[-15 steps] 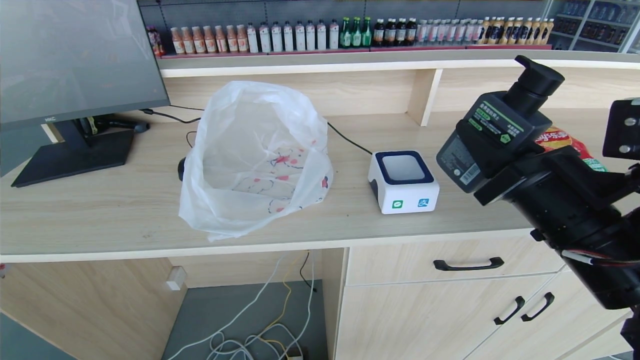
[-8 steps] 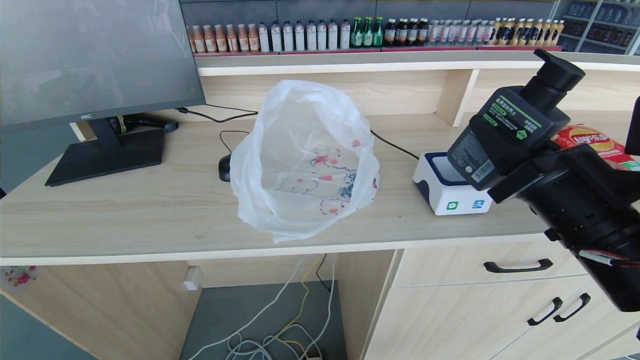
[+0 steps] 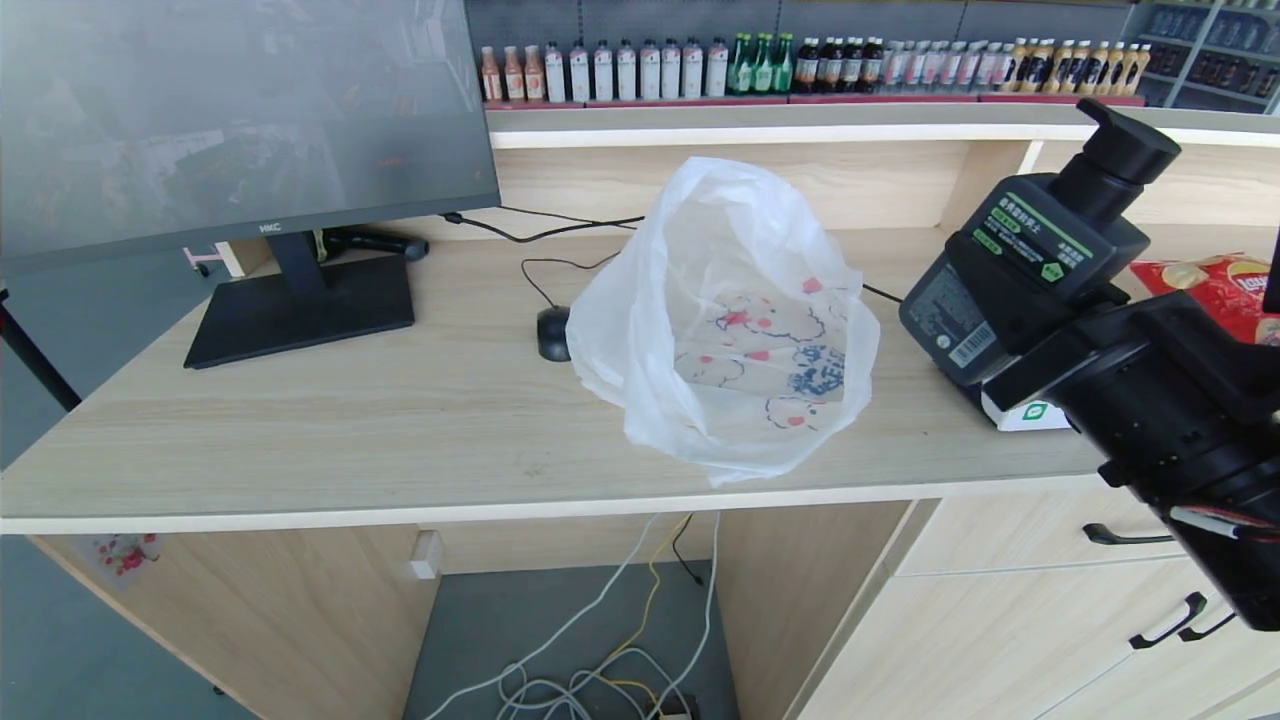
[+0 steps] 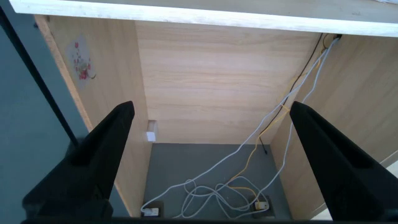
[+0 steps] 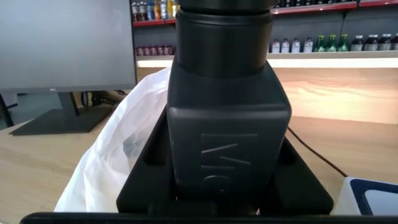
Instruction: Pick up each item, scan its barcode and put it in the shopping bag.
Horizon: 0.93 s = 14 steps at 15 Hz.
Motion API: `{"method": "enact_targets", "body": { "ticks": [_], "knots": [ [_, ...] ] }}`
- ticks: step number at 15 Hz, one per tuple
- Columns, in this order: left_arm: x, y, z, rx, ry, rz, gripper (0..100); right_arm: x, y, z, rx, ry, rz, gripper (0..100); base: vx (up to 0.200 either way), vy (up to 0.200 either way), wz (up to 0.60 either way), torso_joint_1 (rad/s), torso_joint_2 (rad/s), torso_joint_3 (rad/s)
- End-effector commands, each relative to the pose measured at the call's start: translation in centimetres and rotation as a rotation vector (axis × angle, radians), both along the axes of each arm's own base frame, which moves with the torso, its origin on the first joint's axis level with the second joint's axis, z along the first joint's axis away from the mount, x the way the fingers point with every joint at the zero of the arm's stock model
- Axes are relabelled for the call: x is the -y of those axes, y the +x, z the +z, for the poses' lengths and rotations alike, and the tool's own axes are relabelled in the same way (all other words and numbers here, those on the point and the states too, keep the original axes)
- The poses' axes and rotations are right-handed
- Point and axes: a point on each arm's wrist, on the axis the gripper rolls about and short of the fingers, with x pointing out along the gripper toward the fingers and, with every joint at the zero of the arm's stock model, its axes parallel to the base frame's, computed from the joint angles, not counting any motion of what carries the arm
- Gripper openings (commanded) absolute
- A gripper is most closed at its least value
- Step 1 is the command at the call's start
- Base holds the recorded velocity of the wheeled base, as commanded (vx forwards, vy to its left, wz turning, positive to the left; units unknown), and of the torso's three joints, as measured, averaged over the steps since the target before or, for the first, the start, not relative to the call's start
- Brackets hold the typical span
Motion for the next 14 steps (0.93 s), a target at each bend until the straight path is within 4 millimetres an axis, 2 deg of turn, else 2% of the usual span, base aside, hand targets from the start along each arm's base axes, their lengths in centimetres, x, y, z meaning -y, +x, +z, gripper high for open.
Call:
{"method": "enact_targets", "body": {
  "ticks": [1,3,5,6,8,10,12,14],
  "knots": [
    [0.0,0.0,0.0,0.000,0.000,0.001,100,-0.3,0.4,-0.1,-0.003,-0.002,0.000,0,0.000,0.000,0.00,0.000,0.00,0.000],
    [0.0,0.0,0.0,0.000,0.000,0.000,100,-1.0,1.0,0.3,0.009,0.005,0.018,0,0.000,0.000,0.00,0.000,0.00,0.000],
    [0.0,0.0,0.0,0.000,0.000,0.000,100,-3.2,2.7,0.8,0.034,0.021,0.053,0,0.000,0.000,0.00,0.000,0.00,0.000],
    [0.0,0.0,0.0,0.000,0.000,0.000,100,-5.1,3.4,0.4,0.025,0.016,0.096,0,0.000,0.000,0.00,0.000,0.00,0.000],
    [0.0,0.0,0.0,0.000,0.000,0.000,100,-6.8,3.8,-0.8,-0.008,-0.008,0.130,0,0.000,0.000,0.00,0.000,0.00,0.000],
    [0.0,0.0,0.0,0.000,0.000,0.000,100,-7.4,4.5,-1.7,-0.032,-0.021,0.138,0,0.000,0.000,0.00,0.000,0.00,0.000],
    [0.0,0.0,0.0,0.000,0.000,0.000,100,-8.4,6.0,-2.8,-0.046,-0.039,0.132,0,0.000,0.000,0.00,0.000,0.00,0.000],
    [0.0,0.0,0.0,0.000,0.000,0.000,100,-8.8,7.0,-2.0,-0.013,-0.011,0.120,0,0.000,0.000,0.00,0.000,0.00,0.000]
  ]
}}
